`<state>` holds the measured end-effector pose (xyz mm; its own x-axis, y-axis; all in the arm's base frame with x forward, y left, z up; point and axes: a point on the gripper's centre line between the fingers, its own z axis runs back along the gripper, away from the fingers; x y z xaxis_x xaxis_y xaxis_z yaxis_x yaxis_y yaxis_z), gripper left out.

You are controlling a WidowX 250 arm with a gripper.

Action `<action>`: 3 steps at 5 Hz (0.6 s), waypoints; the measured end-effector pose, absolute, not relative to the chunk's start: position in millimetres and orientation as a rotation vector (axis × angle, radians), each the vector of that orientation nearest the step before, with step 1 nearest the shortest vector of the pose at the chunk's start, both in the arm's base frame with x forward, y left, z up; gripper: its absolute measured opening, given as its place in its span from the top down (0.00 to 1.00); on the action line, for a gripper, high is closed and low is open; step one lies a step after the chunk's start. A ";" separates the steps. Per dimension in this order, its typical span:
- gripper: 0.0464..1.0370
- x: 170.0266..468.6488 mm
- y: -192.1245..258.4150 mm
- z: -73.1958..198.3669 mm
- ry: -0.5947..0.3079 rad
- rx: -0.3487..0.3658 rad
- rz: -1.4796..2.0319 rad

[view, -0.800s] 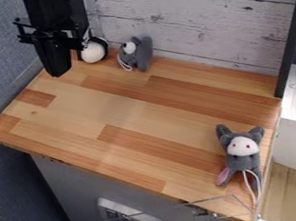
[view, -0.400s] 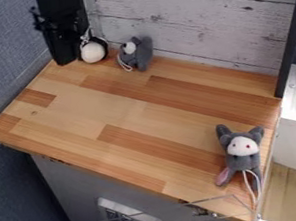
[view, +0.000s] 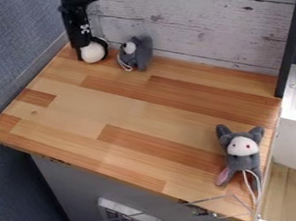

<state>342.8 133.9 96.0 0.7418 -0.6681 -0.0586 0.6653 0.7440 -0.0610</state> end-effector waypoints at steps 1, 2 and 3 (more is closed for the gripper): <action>0.95 357.8 134.9 98.0 0.079 -0.041 -0.862; 0.77 365.3 137.6 100.9 0.081 -0.041 -0.844; 0.49 367.8 143.7 105.9 0.077 -0.043 -0.709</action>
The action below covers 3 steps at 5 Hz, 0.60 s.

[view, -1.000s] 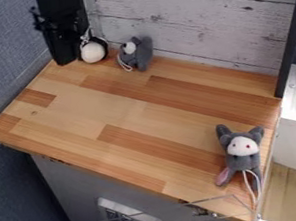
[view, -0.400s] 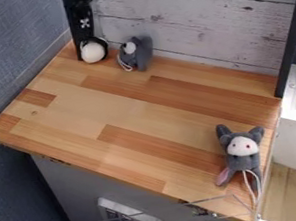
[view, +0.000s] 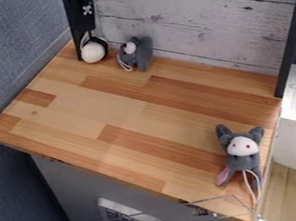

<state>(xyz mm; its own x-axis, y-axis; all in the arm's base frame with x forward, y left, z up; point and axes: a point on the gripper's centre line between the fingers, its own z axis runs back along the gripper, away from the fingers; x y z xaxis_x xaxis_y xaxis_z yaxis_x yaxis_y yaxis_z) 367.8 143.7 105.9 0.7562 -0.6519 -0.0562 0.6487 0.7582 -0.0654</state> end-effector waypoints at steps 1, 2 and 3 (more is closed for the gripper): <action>0.19 364.9 154.0 105.6 0.080 -0.051 -0.538; 0.04 365.3 161.9 101.0 0.057 -0.042 -0.435; 0.04 362.7 163.2 81.4 0.064 -0.049 -0.430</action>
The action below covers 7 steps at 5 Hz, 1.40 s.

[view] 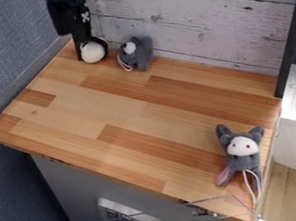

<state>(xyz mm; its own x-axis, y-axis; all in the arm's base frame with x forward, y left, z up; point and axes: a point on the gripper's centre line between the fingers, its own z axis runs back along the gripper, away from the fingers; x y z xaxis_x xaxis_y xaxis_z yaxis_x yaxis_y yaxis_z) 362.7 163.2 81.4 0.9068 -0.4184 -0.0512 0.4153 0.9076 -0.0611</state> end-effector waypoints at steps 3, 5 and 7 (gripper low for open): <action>0.04 366.9 159.3 13.9 0.069 -0.057 -0.670; 0.09 368.6 157.6 11.4 0.058 -0.052 -0.698; 0.66 370.1 158.9 7.0 0.039 -0.031 -0.605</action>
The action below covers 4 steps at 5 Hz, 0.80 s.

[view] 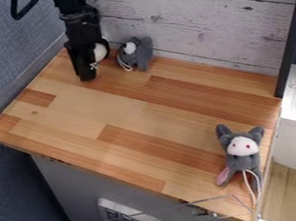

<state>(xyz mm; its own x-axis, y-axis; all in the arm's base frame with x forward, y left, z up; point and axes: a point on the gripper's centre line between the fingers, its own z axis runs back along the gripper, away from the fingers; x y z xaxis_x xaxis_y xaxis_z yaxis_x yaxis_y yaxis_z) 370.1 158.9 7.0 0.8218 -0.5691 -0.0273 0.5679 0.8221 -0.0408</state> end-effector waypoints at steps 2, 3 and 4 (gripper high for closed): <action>0.98 364.8 159.8 6.8 0.035 -0.038 -0.544; 0.98 360.4 159.2 7.2 0.042 -0.044 -0.564; 0.99 355.8 159.5 7.8 0.051 -0.056 -0.586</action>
